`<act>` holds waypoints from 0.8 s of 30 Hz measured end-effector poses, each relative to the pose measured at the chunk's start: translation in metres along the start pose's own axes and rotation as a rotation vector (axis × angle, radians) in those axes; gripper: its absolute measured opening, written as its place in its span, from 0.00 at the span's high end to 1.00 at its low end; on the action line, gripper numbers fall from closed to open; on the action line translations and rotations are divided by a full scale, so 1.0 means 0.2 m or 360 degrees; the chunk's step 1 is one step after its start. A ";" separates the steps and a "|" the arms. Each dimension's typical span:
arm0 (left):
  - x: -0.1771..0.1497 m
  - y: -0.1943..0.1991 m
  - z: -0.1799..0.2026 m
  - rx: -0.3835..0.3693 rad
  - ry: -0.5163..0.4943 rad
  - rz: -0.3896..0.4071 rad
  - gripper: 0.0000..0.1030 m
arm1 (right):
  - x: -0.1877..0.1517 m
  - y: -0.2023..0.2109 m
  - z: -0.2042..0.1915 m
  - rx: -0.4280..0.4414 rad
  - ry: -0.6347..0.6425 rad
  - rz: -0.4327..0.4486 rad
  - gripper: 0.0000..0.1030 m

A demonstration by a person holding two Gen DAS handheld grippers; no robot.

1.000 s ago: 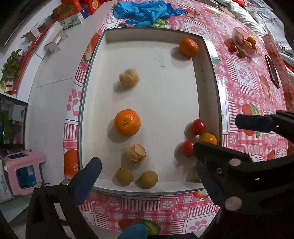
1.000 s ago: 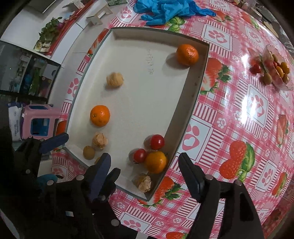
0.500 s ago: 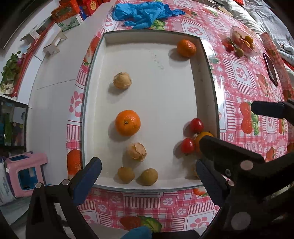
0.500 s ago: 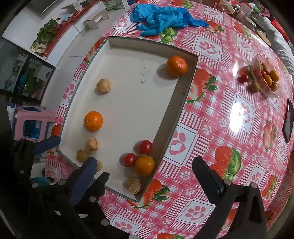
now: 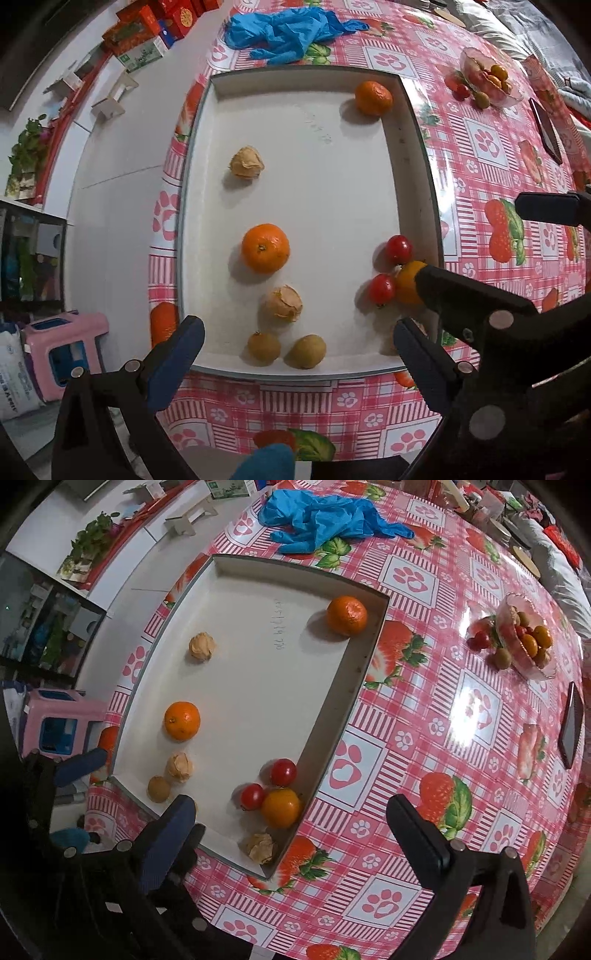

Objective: Organize fruits

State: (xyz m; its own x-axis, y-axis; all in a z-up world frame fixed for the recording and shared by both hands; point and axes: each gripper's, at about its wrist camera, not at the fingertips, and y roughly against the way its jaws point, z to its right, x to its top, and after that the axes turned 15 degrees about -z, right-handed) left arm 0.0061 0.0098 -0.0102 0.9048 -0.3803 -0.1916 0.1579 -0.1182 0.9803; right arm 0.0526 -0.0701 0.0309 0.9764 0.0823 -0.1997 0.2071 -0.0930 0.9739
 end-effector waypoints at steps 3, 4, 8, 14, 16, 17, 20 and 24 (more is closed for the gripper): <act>0.00 0.00 -0.01 0.0003 -0.0017 -0.0017 0.00 | -0.02 0.01 0.00 -0.0029 -0.0001 -0.0006 0.00; -0.01 0.00 -0.01 0.0022 -0.0030 -0.0016 0.00 | -0.02 0.00 0.00 -0.0033 -0.0001 -0.0009 0.00; -0.03 0.00 0.01 0.0030 -0.0083 -0.0024 0.00 | -0.05 0.01 -0.01 -0.0070 0.0016 -0.0014 0.00; -0.06 0.00 0.04 0.0030 -0.0116 -0.0045 0.00 | -0.06 0.03 -0.02 -0.0105 0.0043 -0.0010 0.00; -0.07 0.01 0.05 0.0022 -0.0118 -0.0047 0.00 | -0.06 0.03 -0.02 -0.0111 0.0043 -0.0004 0.00; -0.07 0.01 0.05 0.0023 -0.0121 -0.0045 0.00 | -0.06 0.04 -0.02 -0.0114 0.0041 -0.0001 0.00; -0.07 0.02 0.07 0.0028 -0.0136 -0.0039 0.00 | -0.06 0.04 -0.02 -0.0117 0.0035 0.0000 0.00; -0.07 0.02 0.07 0.0024 -0.0140 -0.0040 0.00 | -0.06 0.04 -0.02 -0.0125 0.0033 -0.0006 0.00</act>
State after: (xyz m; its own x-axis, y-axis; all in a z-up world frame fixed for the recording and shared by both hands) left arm -0.0106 0.0020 -0.0047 0.8622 -0.4562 -0.2202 0.1737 -0.1421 0.9745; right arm 0.0429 -0.0679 0.0421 0.9740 0.1029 -0.2018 0.2043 -0.0146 0.9788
